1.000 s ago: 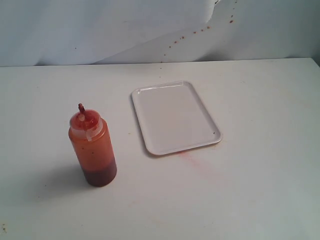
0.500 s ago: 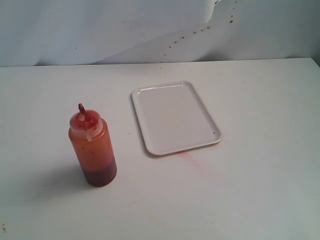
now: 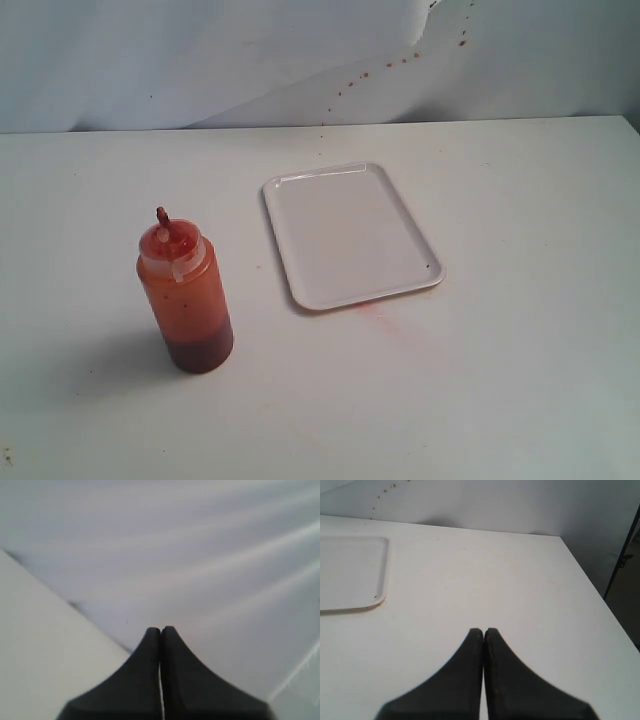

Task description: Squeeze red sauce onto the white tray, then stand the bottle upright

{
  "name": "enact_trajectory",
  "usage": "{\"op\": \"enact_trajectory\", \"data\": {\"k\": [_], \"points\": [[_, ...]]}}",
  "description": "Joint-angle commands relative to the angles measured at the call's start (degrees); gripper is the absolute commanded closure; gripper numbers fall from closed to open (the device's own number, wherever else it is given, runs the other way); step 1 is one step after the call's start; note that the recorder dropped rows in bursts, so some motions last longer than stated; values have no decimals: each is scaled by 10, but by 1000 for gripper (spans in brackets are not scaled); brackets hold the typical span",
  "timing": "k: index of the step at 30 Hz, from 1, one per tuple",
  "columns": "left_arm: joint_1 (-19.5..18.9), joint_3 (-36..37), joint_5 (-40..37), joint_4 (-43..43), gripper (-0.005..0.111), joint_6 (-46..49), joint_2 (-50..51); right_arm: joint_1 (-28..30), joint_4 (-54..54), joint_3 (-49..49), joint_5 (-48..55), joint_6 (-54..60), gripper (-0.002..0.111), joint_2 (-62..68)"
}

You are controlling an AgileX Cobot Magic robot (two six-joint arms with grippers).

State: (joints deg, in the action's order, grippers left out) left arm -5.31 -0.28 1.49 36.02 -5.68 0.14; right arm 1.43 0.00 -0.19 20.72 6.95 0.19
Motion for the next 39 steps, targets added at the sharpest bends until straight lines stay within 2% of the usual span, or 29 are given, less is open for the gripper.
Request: {"op": "enact_trajectory", "data": {"k": [1,3,4,7,8,11,15,17,20,24,29,31,34,39], "points": [[3,3,150,-58,107,-19,-1,3,-4,2,-4,-1,108,-2],[3,3,219,-107,107,-84,-1,3,-4,2,-4,-1,108,-2],[3,3,286,-167,107,-142,-1,3,-4,2,-4,-1,108,-2],[3,3,443,-294,107,-213,2,3,-4,2,-4,-1,108,-2],[3,-11,461,-342,107,-213,25,3,-4,2,-4,-1,108,-2],[2,-96,386,-471,107,-220,145,3,-4,2,-4,-1,108,-2],[2,-156,384,-658,107,-332,362,3,-4,2,-4,-1,108,-2],[2,-166,435,-736,107,-354,468,3,-4,2,-4,-1,108,-2],[2,-167,548,-822,107,-337,636,3,-4,2,-4,-1,108,-2],[2,-167,685,-843,107,-264,811,3,-4,2,-4,-1,108,-2],[2,-167,685,-819,107,-168,959,3,-4,2,-4,-1,108,-2],[2,-167,685,-786,107,-166,996,3,-4,2,-4,-1,108,-2],[2,-176,685,-762,107,-166,1024,3,-4,2,-4,-1,108,-2],[2,-186,685,-783,107,-128,1046,3,-4,2,-4,-1,108,-2]]}}
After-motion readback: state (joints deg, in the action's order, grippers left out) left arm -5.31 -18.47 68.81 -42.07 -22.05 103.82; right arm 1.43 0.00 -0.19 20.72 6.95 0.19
